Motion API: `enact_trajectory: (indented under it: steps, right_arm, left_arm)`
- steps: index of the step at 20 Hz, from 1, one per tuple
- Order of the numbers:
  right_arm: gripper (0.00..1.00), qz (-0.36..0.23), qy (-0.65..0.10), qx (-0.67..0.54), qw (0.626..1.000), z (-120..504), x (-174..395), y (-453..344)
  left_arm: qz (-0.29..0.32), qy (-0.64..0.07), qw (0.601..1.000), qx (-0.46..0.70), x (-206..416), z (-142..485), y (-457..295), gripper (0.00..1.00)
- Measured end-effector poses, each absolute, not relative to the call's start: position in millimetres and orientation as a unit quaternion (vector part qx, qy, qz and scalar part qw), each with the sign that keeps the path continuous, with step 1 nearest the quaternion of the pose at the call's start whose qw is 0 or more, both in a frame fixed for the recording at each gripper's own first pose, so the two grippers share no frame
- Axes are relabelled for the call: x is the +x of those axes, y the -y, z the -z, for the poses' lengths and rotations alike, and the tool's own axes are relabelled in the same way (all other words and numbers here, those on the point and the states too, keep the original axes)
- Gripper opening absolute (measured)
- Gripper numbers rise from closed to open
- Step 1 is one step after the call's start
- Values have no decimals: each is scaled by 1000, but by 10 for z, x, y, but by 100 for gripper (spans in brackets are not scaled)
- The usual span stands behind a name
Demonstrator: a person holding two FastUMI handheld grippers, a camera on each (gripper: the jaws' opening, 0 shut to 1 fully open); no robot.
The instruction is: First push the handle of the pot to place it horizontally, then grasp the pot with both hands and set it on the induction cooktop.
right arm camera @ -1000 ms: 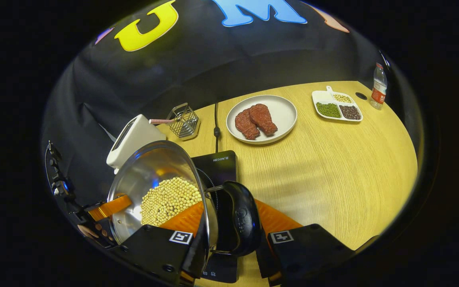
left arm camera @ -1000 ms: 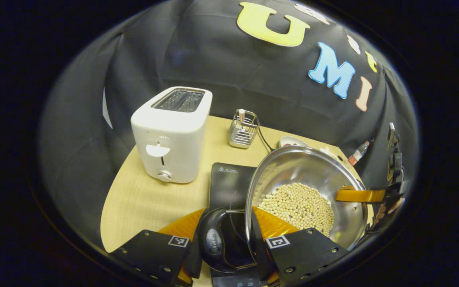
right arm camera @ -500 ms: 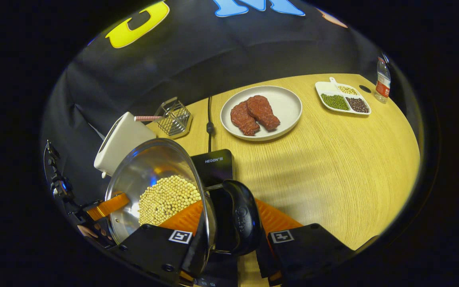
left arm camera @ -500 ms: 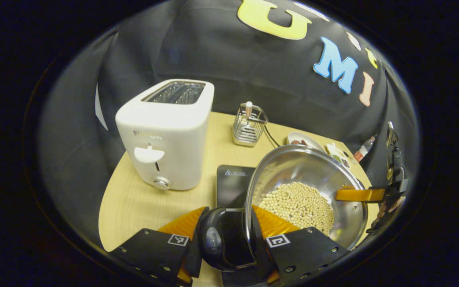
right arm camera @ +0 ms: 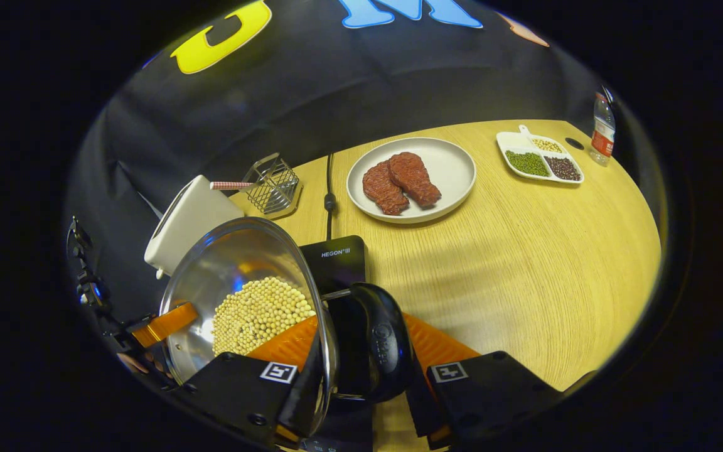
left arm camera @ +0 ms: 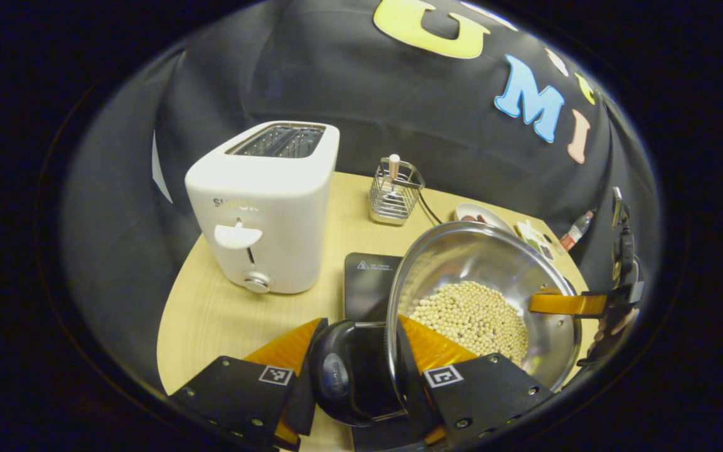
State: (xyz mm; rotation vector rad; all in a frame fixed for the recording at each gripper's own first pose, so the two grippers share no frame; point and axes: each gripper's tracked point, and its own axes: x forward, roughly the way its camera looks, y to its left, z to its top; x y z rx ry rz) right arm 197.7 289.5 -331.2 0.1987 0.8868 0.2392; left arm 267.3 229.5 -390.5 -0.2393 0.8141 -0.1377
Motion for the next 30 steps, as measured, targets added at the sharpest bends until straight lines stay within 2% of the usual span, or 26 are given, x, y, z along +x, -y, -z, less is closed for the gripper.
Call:
enact_trajectory:
  steps: [1, 2, 3, 4, 5, 6, 7, 8, 9, 10, 11, 13, 15, 17, 18, 21, 23, 30]
  right_arm:
    - [60, -112, -430, 94, 891, 3322, 1967, -2890]
    - [69, -115, -434, 94, 889, 3326, 1945, -2895]
    - [65, -119, -437, 91, 887, 3328, 1919, -2902]
    - [72, -123, -441, 83, 885, 3338, 1892, -2885]
    - [90, -124, -440, 74, 886, 3338, 1881, -2855]
    - [86, -124, -437, 67, 888, 3302, 1879, -2813]
    - [99, -122, -435, 61, 890, 3288, 1862, -2782]
    - [92, -121, -430, 57, 893, 3241, 1855, -2738]
    - [98, -120, -424, 54, 896, 3183, 1860, -2693]
    - [98, -120, -417, 52, 899, 3123, 1857, -2644]
    - [98, -123, -412, 55, 901, 3057, 1842, -2616]
    - [98, -132, -405, 57, 903, 2934, 1775, -2573]
    - [100, -137, -396, 52, 906, 2805, 1707, -2512]
    - [100, -138, -382, 42, 913, 2657, 1638, -2412]
    - [97, -137, -374, 30, 917, 2585, 1611, -2327]
    - [98, -135, -344, -19, 929, 2371, 1537, -2005]
    - [98, -124, -314, -47, 940, 2166, 1510, -1739]
    - [99, -89, -170, -97, 977, 1323, 1400, -834]
  left_arm:
    - [63, -396, 909, -113, 2655, 3911, -2303, 65]
    - [60, -399, 909, -104, 2653, 3917, -2312, 66]
    - [56, -402, 909, -93, 2629, 3916, -2322, 67]
    - [53, -407, 908, -82, 2632, 3924, -2327, 68]
    - [44, -410, 908, -75, 2620, 3922, -2343, 61]
    - [32, -413, 907, -74, 2596, 3906, -2376, 74]
    - [25, -411, 908, -79, 2582, 3890, -2380, 77]
    - [17, -407, 909, -86, 2561, 3840, -2384, 83]
    - [12, -404, 910, -92, 2512, 3769, -2382, 83]
    - [8, -399, 912, -94, 2494, 3699, -2385, 80]
    - [5, -390, 916, -91, 2479, 3608, -2386, 83]
    - [-3, -370, 926, -76, 2442, 3389, -2394, 80]
    - [-10, -349, 936, -54, 2392, 3122, -2380, 83]
    - [-20, -318, 947, -36, 2337, 2815, -2367, 80]
    - [-22, -302, 953, -34, 2315, 2661, -2315, 83]
    - [-11, -253, 967, -34, 2212, 2254, -2017, 83]
    - [-16, -230, 973, -33, 2133, 2026, -1822, 80]
    - [-48, -147, 987, -42, 1586, 1149, -908, 83]
